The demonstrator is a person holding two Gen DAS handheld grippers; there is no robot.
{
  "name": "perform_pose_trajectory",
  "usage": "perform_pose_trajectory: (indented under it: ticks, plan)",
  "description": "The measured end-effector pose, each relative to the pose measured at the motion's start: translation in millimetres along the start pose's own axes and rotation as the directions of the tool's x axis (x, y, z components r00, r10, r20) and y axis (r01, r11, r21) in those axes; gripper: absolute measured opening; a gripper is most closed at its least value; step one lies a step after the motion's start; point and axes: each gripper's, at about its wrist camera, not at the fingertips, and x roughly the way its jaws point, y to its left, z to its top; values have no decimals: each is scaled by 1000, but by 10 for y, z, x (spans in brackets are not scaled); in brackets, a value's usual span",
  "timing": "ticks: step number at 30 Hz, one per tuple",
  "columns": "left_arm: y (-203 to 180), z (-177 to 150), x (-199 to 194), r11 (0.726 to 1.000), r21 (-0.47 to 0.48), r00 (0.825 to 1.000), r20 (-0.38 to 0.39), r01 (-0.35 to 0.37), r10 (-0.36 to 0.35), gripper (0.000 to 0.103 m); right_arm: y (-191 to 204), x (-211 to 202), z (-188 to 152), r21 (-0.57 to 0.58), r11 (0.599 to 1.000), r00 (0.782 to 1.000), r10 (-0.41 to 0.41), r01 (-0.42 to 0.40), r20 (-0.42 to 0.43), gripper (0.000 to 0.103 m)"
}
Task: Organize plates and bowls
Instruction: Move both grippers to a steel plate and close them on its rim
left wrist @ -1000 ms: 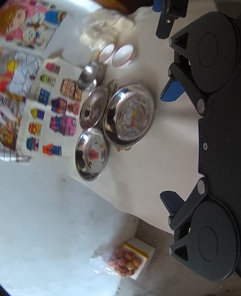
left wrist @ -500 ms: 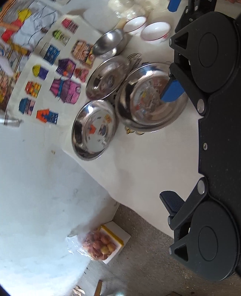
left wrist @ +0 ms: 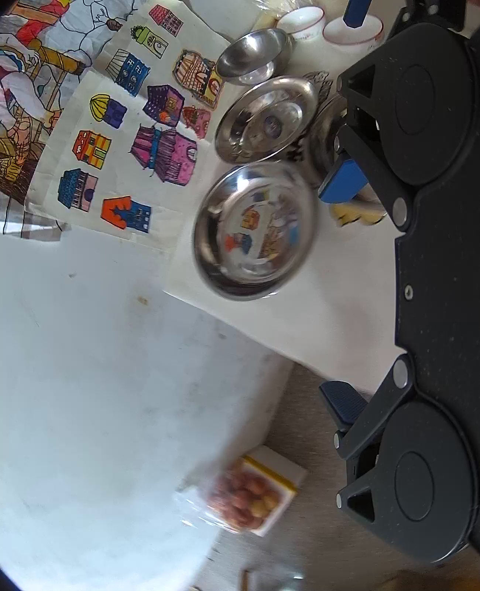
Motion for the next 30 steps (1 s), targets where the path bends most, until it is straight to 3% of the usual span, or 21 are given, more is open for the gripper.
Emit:
perform_pose_trajectory:
  ticks: [6,11,20,25,28,30]
  plan:
    - [110,427,360,990,126,998,0,62,-62,102,267,281,130,2,1000,1000,12,-12,9,103]
    - [119,753,660,966,233,994,-5,107,-109,102,480,546,217,9,1000,1000,14,-14,-5,103]
    - [-46,1018,1169,869,449,978,-74,207,-194,102,583,947,345,66,998,999,17,-14,-44,100]
    - [-108,1016,1333,825,503,967,-121,255,-226,102,623,1063,395,73,997,999,10,-6,-51,99]
    - [-113,1029,1418,816,508,961,-144,276,-235,99,622,1149,432,83,997,998,4,1,-65,96]
    - [-101,1045,1465,818,496,956,-158,292,-246,91,609,1209,476,108,994,997,9,-1,-82,94]
